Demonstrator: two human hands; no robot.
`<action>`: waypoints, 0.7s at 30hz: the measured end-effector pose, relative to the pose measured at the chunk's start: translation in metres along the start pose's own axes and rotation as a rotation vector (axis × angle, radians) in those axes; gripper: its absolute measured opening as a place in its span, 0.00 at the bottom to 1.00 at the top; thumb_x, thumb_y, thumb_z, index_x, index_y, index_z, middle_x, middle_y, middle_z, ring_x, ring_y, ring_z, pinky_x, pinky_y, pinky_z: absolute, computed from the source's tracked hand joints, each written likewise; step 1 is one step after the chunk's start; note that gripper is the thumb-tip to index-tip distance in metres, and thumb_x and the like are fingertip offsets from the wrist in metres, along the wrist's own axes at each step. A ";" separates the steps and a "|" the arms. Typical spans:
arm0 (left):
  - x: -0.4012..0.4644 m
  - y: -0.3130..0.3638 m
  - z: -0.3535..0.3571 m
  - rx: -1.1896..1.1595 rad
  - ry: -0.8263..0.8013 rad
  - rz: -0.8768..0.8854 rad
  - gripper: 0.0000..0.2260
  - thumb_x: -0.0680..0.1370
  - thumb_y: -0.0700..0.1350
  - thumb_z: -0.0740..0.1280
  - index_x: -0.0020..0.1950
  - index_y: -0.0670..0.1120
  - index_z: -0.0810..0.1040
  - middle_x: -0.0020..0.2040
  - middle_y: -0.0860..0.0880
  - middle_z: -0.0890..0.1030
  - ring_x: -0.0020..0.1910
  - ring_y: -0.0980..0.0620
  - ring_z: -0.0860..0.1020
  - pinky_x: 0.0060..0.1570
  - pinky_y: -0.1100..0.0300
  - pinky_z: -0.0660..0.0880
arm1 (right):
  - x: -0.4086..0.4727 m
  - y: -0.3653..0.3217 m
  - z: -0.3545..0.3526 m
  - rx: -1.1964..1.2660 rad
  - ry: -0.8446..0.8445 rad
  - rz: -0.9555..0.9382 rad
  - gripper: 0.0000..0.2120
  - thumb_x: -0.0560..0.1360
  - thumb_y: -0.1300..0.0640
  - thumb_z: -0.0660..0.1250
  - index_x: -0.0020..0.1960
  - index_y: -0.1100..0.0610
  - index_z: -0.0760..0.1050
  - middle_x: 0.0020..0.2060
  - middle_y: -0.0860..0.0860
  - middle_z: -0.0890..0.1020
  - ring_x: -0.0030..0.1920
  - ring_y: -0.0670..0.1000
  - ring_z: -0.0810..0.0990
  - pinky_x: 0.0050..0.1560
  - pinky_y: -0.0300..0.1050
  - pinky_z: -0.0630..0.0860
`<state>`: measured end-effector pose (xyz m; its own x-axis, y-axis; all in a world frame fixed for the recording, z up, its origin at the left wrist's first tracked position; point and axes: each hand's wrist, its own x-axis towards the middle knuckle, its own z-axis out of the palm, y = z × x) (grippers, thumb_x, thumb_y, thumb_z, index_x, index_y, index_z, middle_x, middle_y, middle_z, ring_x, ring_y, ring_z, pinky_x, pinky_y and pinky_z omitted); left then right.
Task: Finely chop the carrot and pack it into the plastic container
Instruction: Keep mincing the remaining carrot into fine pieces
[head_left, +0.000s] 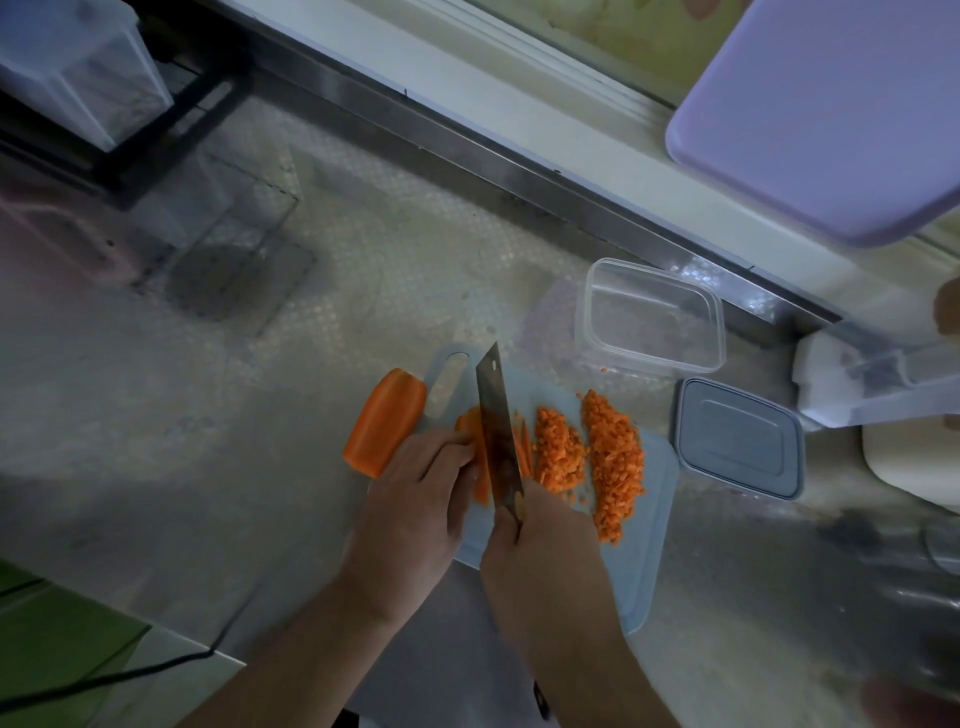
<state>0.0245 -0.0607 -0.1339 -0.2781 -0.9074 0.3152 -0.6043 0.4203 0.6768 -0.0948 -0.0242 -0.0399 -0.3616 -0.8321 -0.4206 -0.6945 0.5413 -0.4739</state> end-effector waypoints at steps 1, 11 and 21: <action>0.000 0.000 0.000 -0.001 0.003 0.003 0.09 0.83 0.43 0.67 0.59 0.42 0.83 0.58 0.49 0.81 0.59 0.52 0.79 0.65 0.60 0.75 | 0.001 0.000 0.000 -0.004 -0.004 0.006 0.10 0.80 0.54 0.59 0.40 0.45 0.68 0.35 0.44 0.76 0.39 0.46 0.77 0.39 0.40 0.72; 0.000 -0.001 0.001 -0.012 0.004 0.021 0.07 0.81 0.40 0.70 0.58 0.41 0.83 0.57 0.48 0.81 0.57 0.52 0.79 0.62 0.59 0.76 | 0.015 -0.005 0.006 0.060 0.069 -0.049 0.05 0.82 0.51 0.61 0.51 0.47 0.76 0.37 0.44 0.79 0.38 0.46 0.78 0.38 0.36 0.72; 0.001 0.000 -0.002 -0.011 -0.008 0.017 0.07 0.82 0.41 0.68 0.58 0.42 0.82 0.57 0.48 0.81 0.58 0.52 0.78 0.66 0.63 0.73 | 0.000 -0.001 0.003 0.026 0.031 -0.027 0.08 0.81 0.52 0.58 0.44 0.48 0.72 0.34 0.45 0.77 0.37 0.46 0.77 0.38 0.45 0.76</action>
<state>0.0258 -0.0615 -0.1319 -0.2941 -0.9002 0.3212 -0.5913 0.4353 0.6788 -0.0922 -0.0242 -0.0416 -0.3624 -0.8497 -0.3829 -0.6879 0.5210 -0.5052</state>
